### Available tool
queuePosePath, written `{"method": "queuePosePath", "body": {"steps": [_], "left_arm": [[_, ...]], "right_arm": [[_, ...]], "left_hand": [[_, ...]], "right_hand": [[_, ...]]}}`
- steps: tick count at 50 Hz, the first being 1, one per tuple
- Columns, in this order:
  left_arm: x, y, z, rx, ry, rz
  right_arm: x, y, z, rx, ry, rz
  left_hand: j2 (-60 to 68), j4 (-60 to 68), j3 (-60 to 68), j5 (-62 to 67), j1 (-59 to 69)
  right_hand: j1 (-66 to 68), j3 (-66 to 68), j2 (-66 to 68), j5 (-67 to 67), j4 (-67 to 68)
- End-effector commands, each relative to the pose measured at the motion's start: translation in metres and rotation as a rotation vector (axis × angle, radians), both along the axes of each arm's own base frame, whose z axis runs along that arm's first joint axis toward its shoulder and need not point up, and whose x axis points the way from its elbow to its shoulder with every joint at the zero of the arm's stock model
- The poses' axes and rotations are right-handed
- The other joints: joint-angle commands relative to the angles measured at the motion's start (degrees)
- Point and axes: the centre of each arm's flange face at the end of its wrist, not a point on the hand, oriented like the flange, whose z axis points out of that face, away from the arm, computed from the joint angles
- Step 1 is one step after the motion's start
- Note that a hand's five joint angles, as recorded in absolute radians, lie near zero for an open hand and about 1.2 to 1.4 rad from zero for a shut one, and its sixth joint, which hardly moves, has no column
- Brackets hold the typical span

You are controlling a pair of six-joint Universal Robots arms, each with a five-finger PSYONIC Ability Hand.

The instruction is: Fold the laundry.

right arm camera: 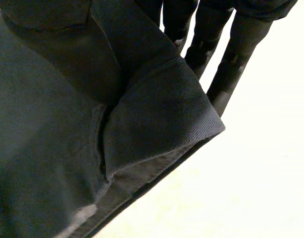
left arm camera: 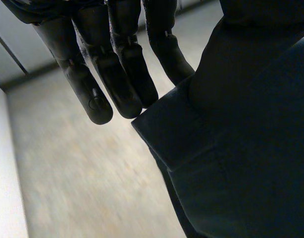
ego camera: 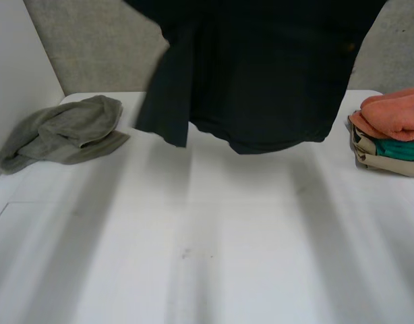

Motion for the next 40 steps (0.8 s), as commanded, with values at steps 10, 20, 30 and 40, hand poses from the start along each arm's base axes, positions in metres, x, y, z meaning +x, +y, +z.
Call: {"method": "queuePosePath", "body": {"steps": [10,20,30,40], "left_arm": [[-0.024,-0.095,-0.025,0.122,-0.025,0.046],[-0.044,-0.201,-0.176,0.43,-0.15,0.088],[-0.064,-0.261,-0.304,0.532,-0.214,0.112],[-0.067,-0.243,-0.283,0.529,-0.226,0.098]], "right_arm": [[0.021,-0.036,-0.021,0.141,-0.011,0.034],[0.057,-0.118,-0.162,0.494,0.039,0.016],[0.103,-0.152,-0.272,0.529,0.006,0.065],[0.099,-0.149,-0.221,0.369,-0.021,0.061]], "left_hand": [[11.5,11.2,11.8,13.6,12.8],[11.5,11.2,11.8,13.6,12.8],[11.5,11.2,11.8,13.6,12.8],[-56.5,-56.7,-56.1,-54.3,-55.2]], "right_hand": [[15.6,12.9,12.9,14.2,11.4],[15.6,12.9,12.9,14.2,11.4],[-24.6,-27.3,-27.4,-26.0,-28.9],[-54.4,-57.1,-57.1,-55.8,-58.6]]}}
